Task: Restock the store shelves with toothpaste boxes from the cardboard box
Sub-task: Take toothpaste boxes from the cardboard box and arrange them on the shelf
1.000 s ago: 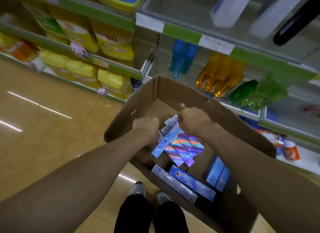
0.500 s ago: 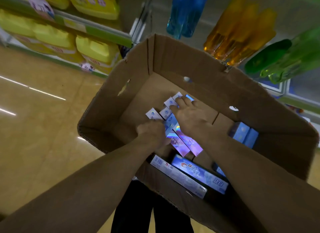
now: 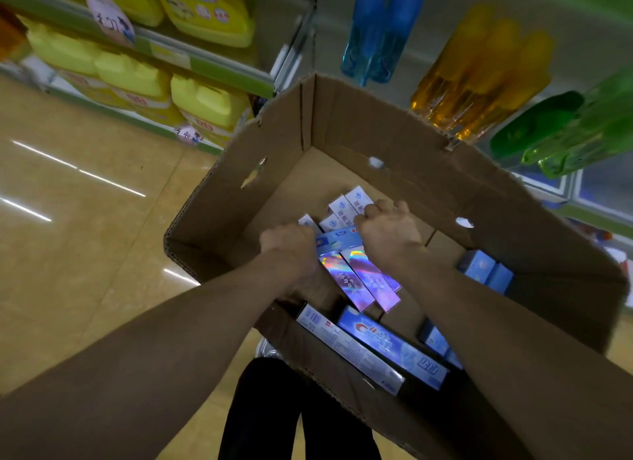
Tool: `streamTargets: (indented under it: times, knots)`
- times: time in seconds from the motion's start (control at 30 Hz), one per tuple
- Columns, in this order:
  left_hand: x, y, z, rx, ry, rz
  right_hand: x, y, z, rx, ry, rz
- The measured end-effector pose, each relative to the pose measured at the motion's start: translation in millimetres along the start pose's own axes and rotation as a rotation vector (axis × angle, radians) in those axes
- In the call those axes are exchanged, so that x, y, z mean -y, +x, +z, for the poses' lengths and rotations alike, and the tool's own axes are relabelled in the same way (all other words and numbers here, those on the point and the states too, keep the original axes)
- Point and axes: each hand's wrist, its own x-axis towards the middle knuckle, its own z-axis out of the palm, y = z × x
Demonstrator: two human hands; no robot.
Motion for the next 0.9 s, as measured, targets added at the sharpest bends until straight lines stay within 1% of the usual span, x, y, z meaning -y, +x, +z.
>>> streamTargets:
  times: [0.13,0.27,0.47,0.7,0.9]
  knots:
    - [-3,-17,-31,-0.065,-0.018,-0.009,-12,-14,-25,-0.069,0.042,0.033]
    - [-3,-41,-69,-0.159,-0.071,-0.027,-27,-34,-68,-0.122,0.117,0.043]
    - [12,-91,-137,-0.295,-0.090,-0.040,-40,-62,-142,-0.268,0.095,0.004]
    - [57,-187,-209,-0.481,-0.050,-0.165,-24,-103,-250,-0.502,0.006,-0.133]
    - [119,-291,-237,-0.609,-0.083,-0.358,35,-137,-341,-0.718,-0.046,-0.327]
